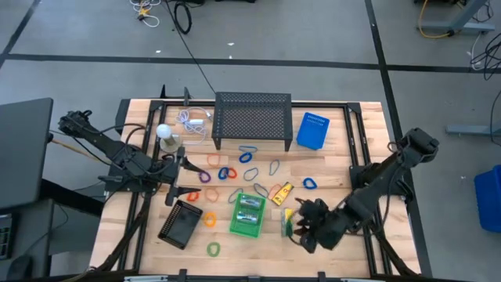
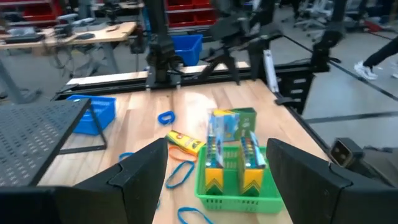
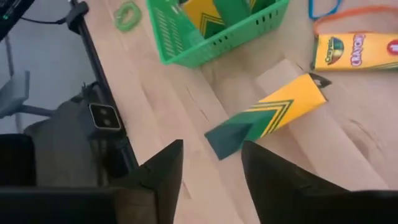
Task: Pick & Place Office Desk Supplies
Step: Put the blue spring keychain into the blue bin
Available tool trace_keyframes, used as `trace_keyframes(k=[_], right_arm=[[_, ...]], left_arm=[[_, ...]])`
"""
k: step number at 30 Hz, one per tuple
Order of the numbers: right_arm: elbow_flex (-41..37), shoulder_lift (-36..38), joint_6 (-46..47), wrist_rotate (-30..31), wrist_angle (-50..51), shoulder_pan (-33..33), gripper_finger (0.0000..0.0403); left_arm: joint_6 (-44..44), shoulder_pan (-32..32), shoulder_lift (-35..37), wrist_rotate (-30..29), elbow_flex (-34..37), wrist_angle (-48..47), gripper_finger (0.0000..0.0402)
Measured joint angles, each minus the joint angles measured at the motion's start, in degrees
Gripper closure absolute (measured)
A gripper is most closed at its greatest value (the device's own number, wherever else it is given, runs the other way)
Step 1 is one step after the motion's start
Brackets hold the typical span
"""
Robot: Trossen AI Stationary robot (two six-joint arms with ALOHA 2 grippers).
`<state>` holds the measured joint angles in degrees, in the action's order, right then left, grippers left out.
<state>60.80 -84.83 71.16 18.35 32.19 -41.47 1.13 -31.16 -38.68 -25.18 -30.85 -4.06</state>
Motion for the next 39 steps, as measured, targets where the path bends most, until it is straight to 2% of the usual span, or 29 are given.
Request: trace_keyframes(k=[5,10,15,19,24,28,39], right_arm=[[-0.1,-0.1,0.2,-6.5,-1.7,4.6,0.0184],[-0.2,-0.3,2.5,-8.0,-1.0,7.5,0.0150],[-0.2,-0.3,5.3,-9.7,4.6,9.0,0.0145],[-0.2,-0.3,4.3,-9.9,15.4,10.5,0.0145],[-1.6,-0.3,-3.3,-8.9,24.4,13.4,0.0145],[-5.1,-0.3,-14.0,-8.5,22.5,14.8,0.0145],[-15.6,-0.3,-33.5,-5.4,21.5,16.3,0.0156]], left_arm=[[-1.9,0.0,1.0,2.9,0.0,-0.1,0.0118],[-4.0,0.0,2.9,3.3,0.0,-0.4,0.0118],[-5.6,0.0,5.4,5.0,0.0,-1.0,0.0118],[-6.1,0.0,7.2,5.9,0.0,-2.3,0.0118],[-6.7,0.0,8.5,5.8,0.0,-3.6,0.0118],[-7.1,0.0,8.8,5.8,0.0,-4.5,0.0118],[-7.0,0.0,8.8,5.7,0.0,-4.5,0.0118]])
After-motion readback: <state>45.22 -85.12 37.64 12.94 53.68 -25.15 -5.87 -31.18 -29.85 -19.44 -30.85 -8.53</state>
